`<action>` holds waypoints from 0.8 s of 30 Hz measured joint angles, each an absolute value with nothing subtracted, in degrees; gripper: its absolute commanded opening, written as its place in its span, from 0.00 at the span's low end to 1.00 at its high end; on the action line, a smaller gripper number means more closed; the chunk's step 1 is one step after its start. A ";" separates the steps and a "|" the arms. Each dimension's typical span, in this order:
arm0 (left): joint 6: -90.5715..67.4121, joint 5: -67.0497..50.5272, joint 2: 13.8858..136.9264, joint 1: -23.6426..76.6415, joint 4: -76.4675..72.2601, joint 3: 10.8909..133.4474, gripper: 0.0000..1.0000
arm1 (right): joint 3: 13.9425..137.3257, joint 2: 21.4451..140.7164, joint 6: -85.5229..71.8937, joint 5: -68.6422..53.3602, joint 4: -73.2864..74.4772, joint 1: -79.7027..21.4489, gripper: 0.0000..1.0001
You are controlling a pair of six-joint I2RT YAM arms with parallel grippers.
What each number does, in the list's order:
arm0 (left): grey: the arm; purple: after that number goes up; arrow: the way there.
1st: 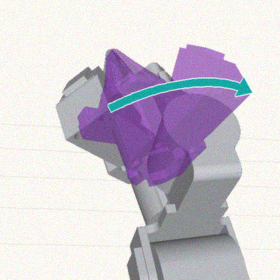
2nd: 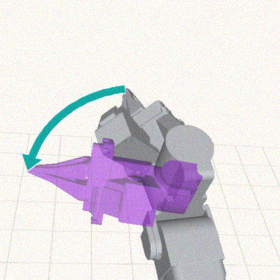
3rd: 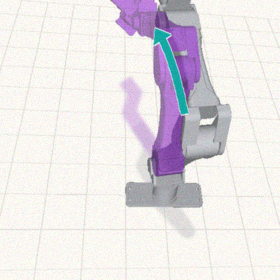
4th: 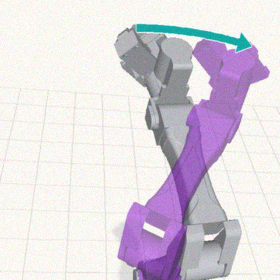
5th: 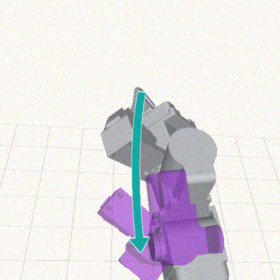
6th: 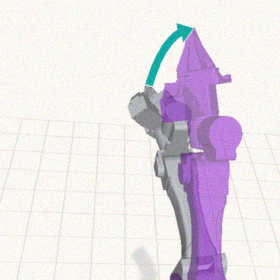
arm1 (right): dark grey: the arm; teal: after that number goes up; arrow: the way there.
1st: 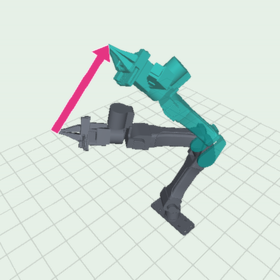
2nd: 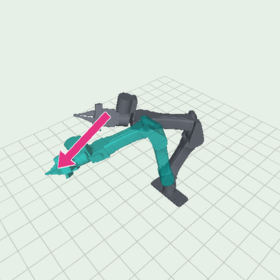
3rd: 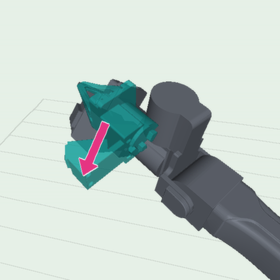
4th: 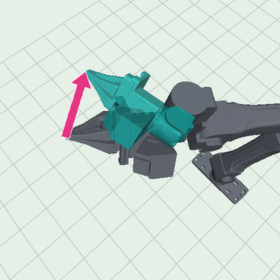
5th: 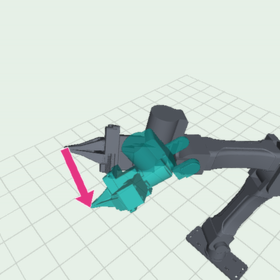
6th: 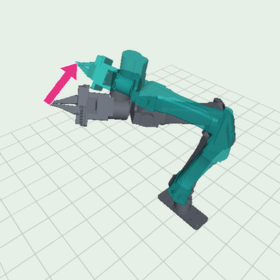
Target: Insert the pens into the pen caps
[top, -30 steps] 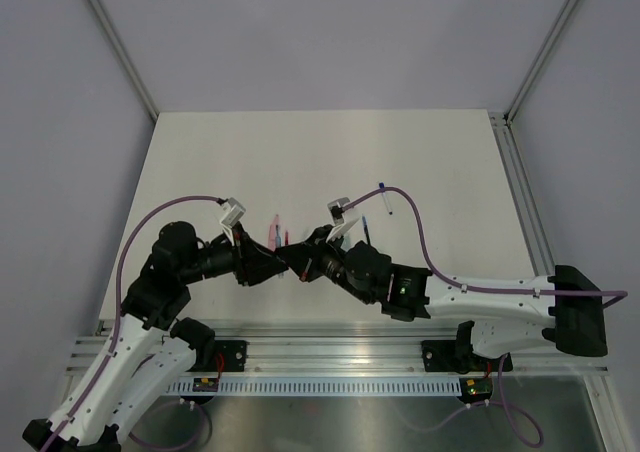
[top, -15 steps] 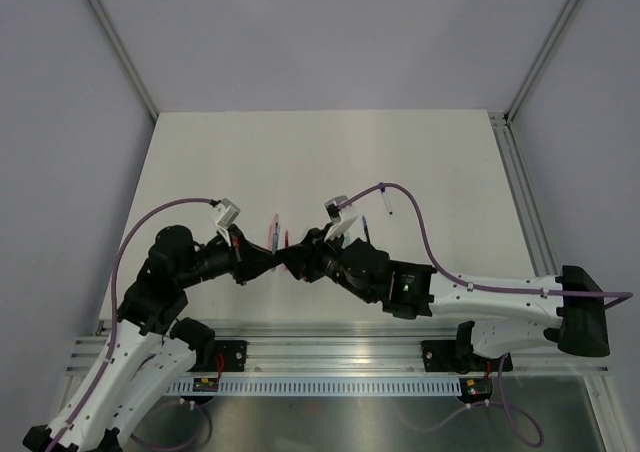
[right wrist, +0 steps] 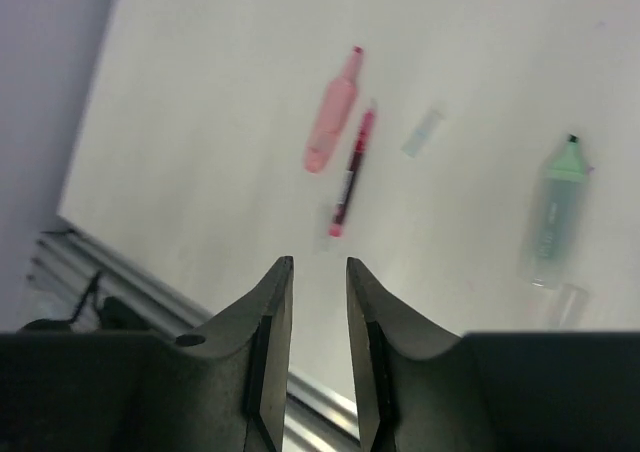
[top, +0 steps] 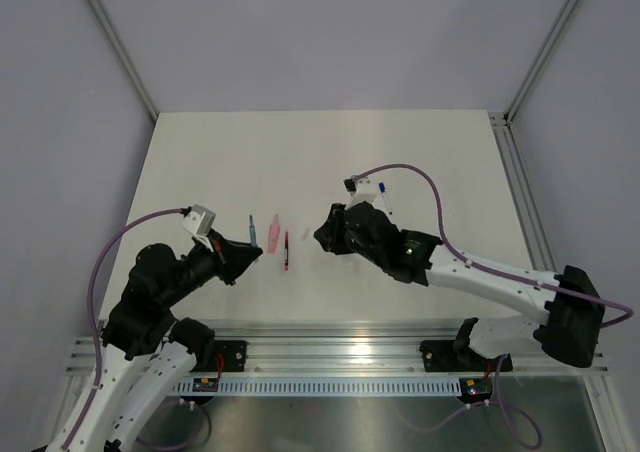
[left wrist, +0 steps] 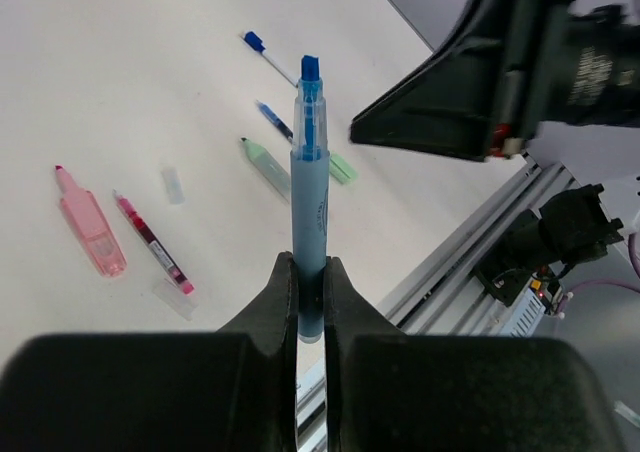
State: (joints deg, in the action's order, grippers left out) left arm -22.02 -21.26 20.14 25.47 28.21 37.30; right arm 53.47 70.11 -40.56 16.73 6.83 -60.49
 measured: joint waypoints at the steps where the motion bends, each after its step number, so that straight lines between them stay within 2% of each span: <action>1: -21.91 -20.47 19.64 25.47 28.58 37.39 0.00 | 54.22 72.93 -40.58 16.27 8.40 -59.09 0.34; 5: -21.52 -18.20 18.06 25.45 29.47 37.69 0.00 | 60.69 85.60 -40.56 15.33 14.74 -55.05 0.38; 7: -21.30 -17.41 17.72 25.45 29.98 37.91 0.00 | 65.73 92.27 -40.49 15.18 17.21 -53.43 0.46; 9: -21.15 -16.71 17.39 25.45 30.33 37.91 0.00 | 71.40 98.41 -40.18 15.29 19.49 -52.34 0.47; 16: -20.95 -15.53 16.75 25.50 31.20 38.24 0.00 | 85.52 113.34 -40.38 15.99 25.41 -51.77 0.46; 24: -20.91 -14.20 14.33 26.79 31.29 38.37 0.00 | 92.73 120.53 -41.30 16.99 30.94 -51.75 0.40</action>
State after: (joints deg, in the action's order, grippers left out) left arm -20.91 -14.20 14.33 26.79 31.29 38.37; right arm 92.73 120.53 -41.30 16.99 30.94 -51.75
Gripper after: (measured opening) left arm 0.050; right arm 0.411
